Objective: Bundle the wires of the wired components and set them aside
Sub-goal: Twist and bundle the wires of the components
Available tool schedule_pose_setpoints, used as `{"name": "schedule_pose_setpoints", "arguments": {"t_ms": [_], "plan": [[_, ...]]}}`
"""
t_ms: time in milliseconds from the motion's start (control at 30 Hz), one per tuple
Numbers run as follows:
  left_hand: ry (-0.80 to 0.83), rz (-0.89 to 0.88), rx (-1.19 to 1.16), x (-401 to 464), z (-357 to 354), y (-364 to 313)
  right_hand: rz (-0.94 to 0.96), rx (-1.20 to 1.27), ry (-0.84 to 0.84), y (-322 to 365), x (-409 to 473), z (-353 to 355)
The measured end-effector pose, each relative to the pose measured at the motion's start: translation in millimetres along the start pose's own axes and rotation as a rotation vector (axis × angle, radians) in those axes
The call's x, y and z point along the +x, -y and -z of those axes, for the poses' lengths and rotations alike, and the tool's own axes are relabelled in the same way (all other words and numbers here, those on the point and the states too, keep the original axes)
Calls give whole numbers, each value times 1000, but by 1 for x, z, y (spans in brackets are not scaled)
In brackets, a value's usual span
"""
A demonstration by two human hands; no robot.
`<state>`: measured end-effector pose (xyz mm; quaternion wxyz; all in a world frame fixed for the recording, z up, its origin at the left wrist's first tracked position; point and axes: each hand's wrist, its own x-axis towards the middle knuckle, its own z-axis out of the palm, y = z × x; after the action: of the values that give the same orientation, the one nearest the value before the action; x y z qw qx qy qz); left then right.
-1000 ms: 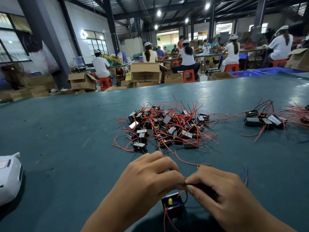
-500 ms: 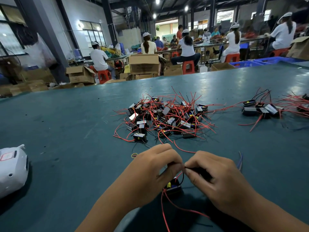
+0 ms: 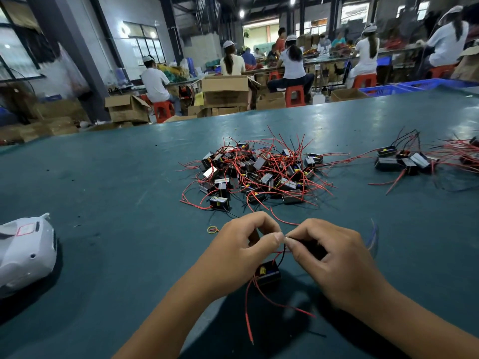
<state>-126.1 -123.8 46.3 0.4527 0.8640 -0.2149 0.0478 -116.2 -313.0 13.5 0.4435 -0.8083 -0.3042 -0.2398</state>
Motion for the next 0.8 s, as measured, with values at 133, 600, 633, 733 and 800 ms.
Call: {"name": "schedule_pose_setpoints", "arguments": {"t_ms": [133,600,633,733,800], "plan": [[17,-43,150,0,-1,8,-74,46,-11,0,2,1],[-17,-77,187,5,10,21,-141,176,161,-10,11,14],[-16,-48,109,6,13,22,-162,199,163,-11,12,15],[-58,61,-81,10,23,25,-222,272,82,-14,15,17],[-13,131,-67,10,26,29,-264,236,31,-19,16,19]]}}
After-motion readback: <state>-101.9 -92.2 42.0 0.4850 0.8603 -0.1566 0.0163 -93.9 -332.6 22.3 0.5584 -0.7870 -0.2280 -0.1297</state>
